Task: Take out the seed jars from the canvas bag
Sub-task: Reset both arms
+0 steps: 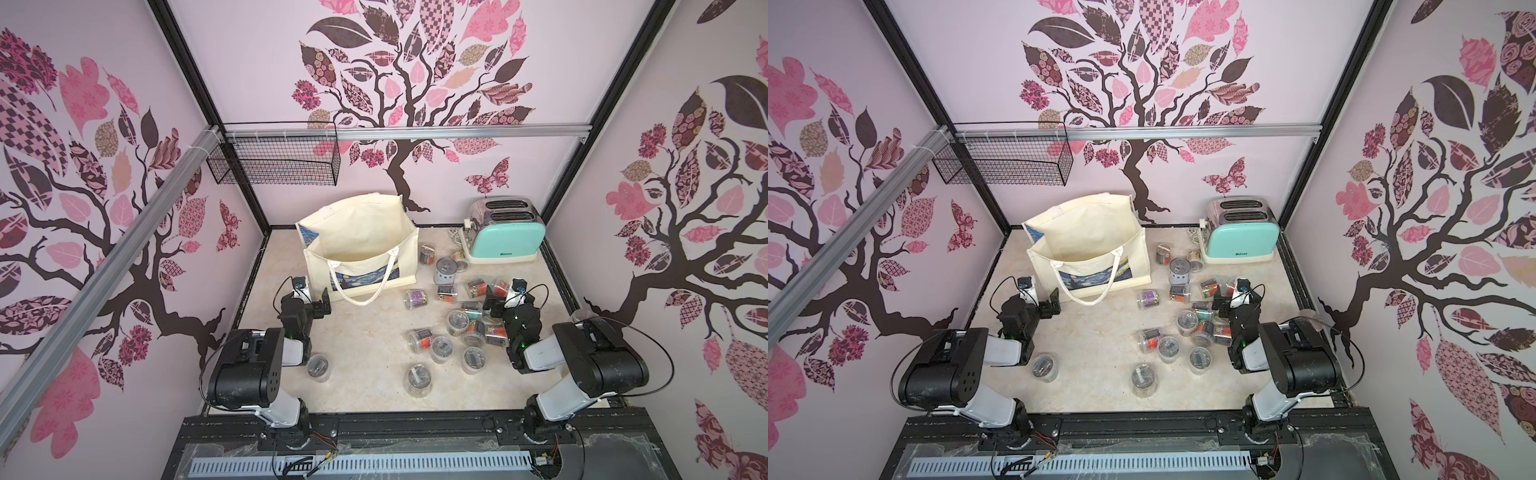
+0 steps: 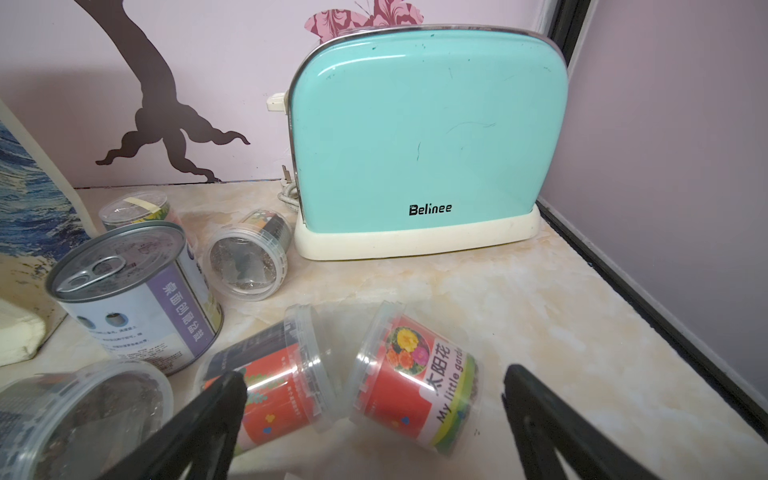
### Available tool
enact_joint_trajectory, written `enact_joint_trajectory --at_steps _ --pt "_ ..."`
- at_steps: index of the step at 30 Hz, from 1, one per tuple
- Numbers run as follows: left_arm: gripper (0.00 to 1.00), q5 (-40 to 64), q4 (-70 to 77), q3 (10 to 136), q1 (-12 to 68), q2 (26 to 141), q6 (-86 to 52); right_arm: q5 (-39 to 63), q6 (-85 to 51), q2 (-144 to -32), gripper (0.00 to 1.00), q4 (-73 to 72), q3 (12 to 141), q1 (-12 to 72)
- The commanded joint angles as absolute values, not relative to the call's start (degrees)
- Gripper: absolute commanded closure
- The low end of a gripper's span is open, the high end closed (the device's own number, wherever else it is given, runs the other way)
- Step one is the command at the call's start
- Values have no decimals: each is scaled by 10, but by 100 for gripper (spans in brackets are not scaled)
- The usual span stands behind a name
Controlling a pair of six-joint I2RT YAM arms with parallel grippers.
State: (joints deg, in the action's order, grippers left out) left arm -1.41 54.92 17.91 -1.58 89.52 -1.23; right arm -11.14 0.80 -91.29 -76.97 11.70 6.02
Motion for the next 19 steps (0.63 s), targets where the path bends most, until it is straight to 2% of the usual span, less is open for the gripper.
enact_joint_trajectory --at_steps 1,19 --pt "2 -12 554 188 -15 890 -5 -126 0 -914 0 -768 127 57" --pt "2 3 517 208 -13 890 2 -123 0 -914 0 -769 127 57"
